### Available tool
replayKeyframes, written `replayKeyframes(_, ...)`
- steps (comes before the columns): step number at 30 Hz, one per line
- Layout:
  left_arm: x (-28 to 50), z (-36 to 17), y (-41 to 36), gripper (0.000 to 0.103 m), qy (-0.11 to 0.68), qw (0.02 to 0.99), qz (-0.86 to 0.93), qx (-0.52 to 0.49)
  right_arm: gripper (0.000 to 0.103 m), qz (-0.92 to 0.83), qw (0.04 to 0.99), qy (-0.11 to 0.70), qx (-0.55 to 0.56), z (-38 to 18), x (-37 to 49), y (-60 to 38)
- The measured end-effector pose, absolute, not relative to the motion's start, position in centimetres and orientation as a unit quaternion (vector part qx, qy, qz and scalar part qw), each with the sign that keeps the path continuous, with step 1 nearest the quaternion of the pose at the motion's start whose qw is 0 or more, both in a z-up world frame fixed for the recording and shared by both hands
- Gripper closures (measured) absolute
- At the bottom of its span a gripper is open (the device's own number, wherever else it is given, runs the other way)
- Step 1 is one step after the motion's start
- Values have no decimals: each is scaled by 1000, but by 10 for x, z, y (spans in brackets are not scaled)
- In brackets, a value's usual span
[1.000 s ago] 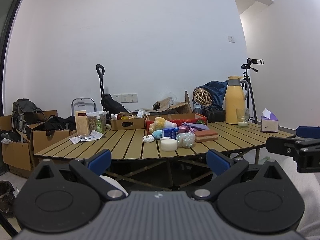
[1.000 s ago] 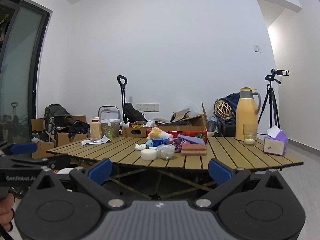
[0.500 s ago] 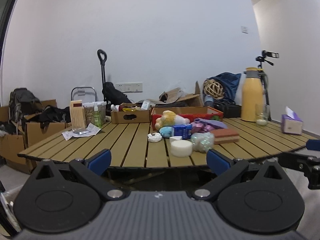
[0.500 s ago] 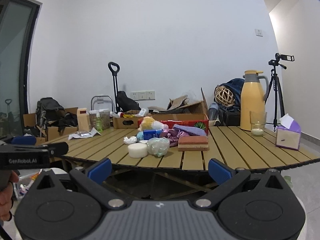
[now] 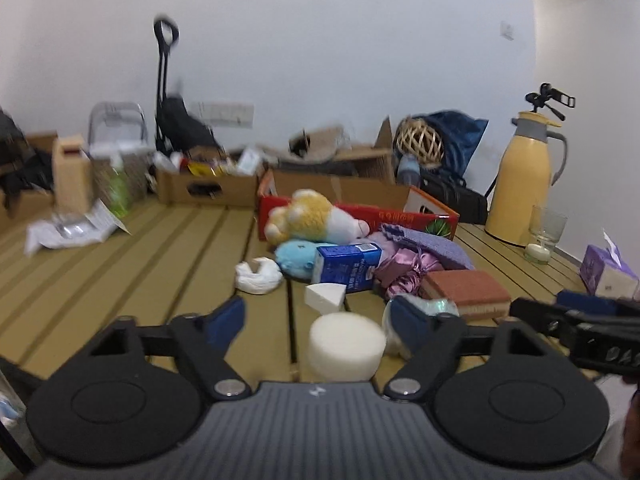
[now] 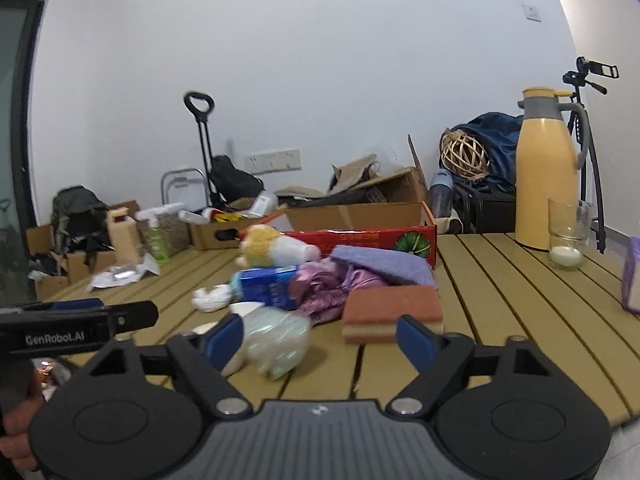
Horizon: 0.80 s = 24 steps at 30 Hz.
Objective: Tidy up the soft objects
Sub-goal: 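Reach both grippers toward the brown scouring pad and grasp it, then carry the scouring pad into the cardboard box and release it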
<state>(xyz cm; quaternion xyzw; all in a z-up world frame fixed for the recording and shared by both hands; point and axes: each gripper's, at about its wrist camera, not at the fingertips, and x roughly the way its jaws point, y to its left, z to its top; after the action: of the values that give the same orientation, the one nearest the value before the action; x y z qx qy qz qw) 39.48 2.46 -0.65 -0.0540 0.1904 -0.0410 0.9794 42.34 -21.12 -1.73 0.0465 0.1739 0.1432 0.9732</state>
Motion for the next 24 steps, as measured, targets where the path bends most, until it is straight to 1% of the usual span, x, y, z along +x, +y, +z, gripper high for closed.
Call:
replayKeyframes(1,407,-5,23,32,198,977,-51,-64,36,147,971,183,50,-18,436,-214)
replayKeyframes(2,418,-3,19,34,203,975,-61,-72,43,147,969,192,54,-19,450,-217)
replayKeyframes(4,443,3,8,39,214,969,-89,-87,47,137,968,202,53,-20,472,-223)
replayKeyframes(6,465,7,-8,41,234,958,-130,-104,54,124,968,213,53,-22,494,-231)
replayKeyframes(7,481,6,-19,44,258,945,-163,-114,54,117,967,220,56,-24,504,-235)
replayKeyframes(8,494,5,-30,50,276,935,-188,-115,54,111,965,229,60,-26,515,-240)
replayKeyframes(9,508,3,-42,54,295,926,-207,-113,54,107,963,239,67,-29,527,-245)
replayKeyframes(10,523,-3,-55,62,317,919,-209,-106,54,107,961,245,75,-31,532,-251)
replayKeyframes(11,535,-9,-62,67,335,915,-202,-101,54,108,958,252,87,-35,541,-256)
replayKeyframes(13,560,-25,-71,70,377,901,-184,-110,56,110,952,263,109,-43,554,-265)
replayKeyframes(16,576,-36,-68,71,387,890,-190,-150,57,121,941,276,155,-57,567,-279)
replayKeyframes(17,577,-38,-68,71,385,890,-191,-153,59,127,938,278,165,-58,569,-282)
replayKeyframes(20,582,-43,-66,71,384,887,-191,-172,60,132,939,273,163,-63,568,-281)
replayKeyframes(24,577,-40,-69,71,375,892,-191,-166,60,132,940,269,163,-67,569,-280)
